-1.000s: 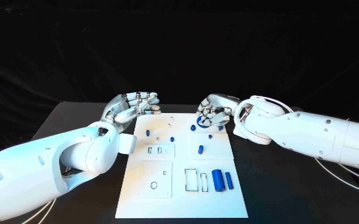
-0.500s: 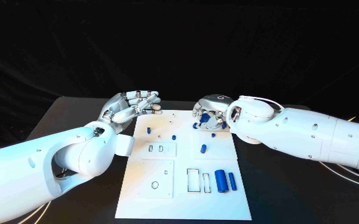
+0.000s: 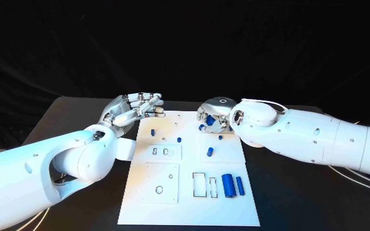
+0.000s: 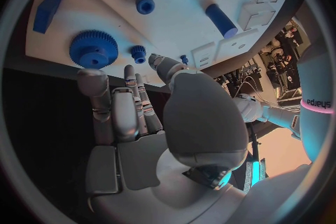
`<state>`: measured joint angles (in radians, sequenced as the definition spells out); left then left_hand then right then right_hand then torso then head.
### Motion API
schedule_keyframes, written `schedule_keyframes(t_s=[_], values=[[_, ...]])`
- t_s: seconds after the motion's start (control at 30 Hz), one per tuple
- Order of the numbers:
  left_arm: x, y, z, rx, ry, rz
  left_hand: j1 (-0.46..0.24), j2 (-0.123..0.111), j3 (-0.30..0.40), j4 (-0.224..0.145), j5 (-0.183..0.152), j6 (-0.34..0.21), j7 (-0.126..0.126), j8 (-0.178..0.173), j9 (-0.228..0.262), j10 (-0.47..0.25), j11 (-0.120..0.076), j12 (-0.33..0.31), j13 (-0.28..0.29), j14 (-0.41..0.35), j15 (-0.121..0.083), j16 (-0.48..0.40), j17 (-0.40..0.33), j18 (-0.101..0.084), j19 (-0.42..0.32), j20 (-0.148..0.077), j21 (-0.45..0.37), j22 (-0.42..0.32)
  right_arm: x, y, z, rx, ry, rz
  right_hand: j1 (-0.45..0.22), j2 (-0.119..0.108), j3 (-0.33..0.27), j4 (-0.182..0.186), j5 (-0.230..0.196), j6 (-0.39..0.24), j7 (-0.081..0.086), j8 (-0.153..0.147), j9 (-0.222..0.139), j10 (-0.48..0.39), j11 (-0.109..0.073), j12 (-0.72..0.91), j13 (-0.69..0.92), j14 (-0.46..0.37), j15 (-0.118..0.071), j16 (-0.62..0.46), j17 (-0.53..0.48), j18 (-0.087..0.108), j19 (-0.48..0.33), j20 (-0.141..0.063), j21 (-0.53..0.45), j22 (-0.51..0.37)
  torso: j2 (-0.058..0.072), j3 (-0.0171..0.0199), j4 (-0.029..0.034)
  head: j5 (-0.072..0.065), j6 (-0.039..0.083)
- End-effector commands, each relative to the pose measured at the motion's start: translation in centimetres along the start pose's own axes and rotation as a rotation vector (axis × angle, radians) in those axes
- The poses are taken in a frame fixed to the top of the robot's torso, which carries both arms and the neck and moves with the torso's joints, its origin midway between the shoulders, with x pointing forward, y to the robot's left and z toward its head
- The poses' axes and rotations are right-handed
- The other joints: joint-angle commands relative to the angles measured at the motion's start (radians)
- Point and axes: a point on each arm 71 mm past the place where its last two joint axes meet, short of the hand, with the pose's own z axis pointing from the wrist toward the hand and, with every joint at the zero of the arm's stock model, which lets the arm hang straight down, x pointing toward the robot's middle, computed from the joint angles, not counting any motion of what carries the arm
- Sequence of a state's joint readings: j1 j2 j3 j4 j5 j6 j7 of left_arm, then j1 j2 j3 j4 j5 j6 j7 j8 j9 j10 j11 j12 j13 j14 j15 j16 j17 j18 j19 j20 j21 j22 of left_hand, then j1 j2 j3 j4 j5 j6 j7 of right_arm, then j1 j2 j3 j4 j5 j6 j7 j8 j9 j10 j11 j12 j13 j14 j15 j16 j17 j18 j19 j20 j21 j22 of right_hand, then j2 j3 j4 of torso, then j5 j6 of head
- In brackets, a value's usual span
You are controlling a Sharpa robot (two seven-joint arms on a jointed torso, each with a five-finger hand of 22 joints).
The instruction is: Assemble the parts on the task board
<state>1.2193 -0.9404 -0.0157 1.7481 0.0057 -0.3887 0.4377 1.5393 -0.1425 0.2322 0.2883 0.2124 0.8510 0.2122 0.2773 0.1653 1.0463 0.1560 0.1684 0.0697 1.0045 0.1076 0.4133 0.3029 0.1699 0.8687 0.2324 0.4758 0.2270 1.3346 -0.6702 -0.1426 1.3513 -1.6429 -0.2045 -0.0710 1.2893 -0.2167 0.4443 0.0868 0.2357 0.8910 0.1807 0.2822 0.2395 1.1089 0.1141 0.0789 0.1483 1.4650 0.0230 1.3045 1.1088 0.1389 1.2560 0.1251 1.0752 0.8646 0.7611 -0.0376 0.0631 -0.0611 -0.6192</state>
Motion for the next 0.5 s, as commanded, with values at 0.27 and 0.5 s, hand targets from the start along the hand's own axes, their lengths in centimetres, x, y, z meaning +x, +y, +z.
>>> schedule_keyframes(t_s=[0.27, 0.5], values=[[-0.01, -0.2, 0.03, -0.002, 0.019, -0.011, -0.011, 0.002, 0.01, -0.001, -0.003, 0.001, 0.007, -0.002, -0.001, 0.0, 0.005, -0.006, -0.001, 0.008, 0.002, 0.008, 0.004, 0.014, 0.011, -0.003, 0.008, 0.003, 0.56, 0.04, 0.27, 0.0, 0.033, -0.053, 0.026, 0.006, 0.032, -0.004, 0.003, 0.007, 0.003, -0.001, 0.004, -0.001, 0.001, 0.0, 0.004, 0.033, 0.007, 0.038, 0.04, -0.025, 0.025, 0.001, 0.061, 0.076, 0.01, -0.0017, 0.0051, -0.002, -0.001], [-0.28, -0.19, -0.02, -0.006, 0.013, -0.009, -0.011, 0.002, 0.013, -0.002, -0.003, 0.0, 0.007, -0.002, -0.001, 0.0, 0.005, -0.008, -0.001, 0.008, 0.001, 0.009, 0.006, 0.014, 0.014, -0.005, 0.012, 0.005, 0.61, 0.1, 0.26, -0.004, 0.027, -0.051, 0.047, 0.023, 0.094, -0.012, -0.026, 0.036, -0.003, 0.012, 0.011, 0.041, -0.007, 0.011, 0.007, 0.04, -0.001, 0.076, 0.085, -0.035, 0.05, -0.001, 0.126, 0.16, 0.014, -0.0025, 0.0058, -0.001, 0.002]])
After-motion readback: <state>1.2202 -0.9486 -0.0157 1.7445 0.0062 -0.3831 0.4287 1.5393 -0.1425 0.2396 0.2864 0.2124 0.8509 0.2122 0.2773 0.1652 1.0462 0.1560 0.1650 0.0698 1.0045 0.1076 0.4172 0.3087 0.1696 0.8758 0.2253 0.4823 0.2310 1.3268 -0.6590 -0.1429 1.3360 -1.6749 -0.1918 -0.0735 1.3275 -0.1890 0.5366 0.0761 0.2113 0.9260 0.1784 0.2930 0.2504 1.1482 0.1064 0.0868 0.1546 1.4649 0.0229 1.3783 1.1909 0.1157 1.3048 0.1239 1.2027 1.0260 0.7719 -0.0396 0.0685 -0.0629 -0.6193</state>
